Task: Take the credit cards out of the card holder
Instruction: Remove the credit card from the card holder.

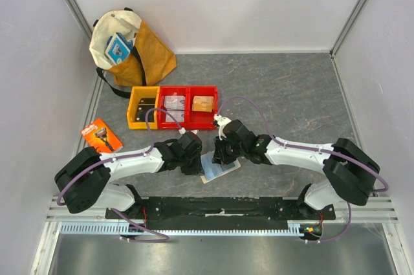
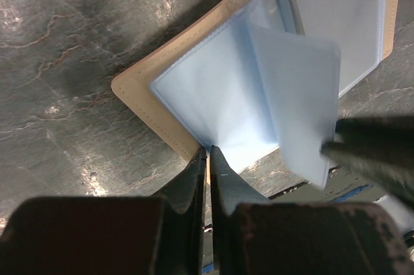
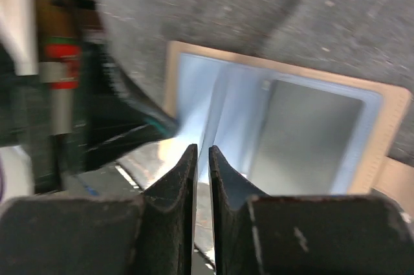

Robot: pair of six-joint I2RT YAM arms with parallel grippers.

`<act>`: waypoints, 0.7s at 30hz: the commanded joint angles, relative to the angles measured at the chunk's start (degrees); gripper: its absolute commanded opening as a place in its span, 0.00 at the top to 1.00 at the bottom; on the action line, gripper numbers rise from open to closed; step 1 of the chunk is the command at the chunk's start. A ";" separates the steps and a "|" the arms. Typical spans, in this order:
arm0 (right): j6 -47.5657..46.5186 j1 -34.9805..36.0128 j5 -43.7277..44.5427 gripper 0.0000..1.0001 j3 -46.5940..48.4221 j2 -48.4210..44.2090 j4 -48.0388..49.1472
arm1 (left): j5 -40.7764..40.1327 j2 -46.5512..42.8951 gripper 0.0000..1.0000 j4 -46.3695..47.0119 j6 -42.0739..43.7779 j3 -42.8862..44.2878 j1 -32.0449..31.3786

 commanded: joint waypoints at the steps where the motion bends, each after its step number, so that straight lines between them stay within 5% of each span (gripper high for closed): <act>1: 1.13 0.32 -8.59 0.82 1.78 -3.12 4.77 | 0.91 0.93 0.91 0.67 -1.02 -1.42 -0.68; 14: 0.52 2.16 -11.16 0.80 3.71 4.35 8.12 | -5.23 -10.66 0.82 -0.55 -5.93 -5.89 -0.68; 21: -3.52 1.90 7.72 0.61 5.38 -2.06 -5.32 | -7.35 -19.46 0.69 -2.05 -6.64 -5.64 -0.59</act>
